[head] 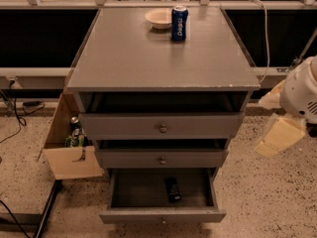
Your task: Close bottom drawer
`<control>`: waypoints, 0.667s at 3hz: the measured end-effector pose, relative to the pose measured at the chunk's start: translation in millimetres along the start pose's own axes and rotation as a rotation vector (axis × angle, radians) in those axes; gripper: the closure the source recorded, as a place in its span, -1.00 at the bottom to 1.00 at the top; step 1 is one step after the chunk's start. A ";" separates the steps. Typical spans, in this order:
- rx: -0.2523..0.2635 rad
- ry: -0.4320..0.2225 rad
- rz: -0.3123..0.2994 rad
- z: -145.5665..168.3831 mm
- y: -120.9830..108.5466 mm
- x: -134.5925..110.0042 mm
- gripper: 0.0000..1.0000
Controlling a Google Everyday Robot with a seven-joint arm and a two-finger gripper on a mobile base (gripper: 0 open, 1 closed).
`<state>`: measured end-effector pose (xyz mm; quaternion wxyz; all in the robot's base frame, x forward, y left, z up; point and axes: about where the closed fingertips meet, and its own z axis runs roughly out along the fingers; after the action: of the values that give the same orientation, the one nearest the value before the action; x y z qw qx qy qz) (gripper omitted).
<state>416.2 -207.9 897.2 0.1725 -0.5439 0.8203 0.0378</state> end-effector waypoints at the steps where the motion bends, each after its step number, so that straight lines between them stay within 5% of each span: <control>1: -0.017 -0.056 0.071 36.6 17.8 8.7 -0.02; 2: -0.062 -0.122 0.159 91.7 37.7 24.5 0.46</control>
Offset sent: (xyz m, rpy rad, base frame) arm -0.0333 0.0239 -0.1826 0.3056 0.1022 -0.1999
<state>395.7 -191.3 798.6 0.2019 -0.4788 0.8473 0.1099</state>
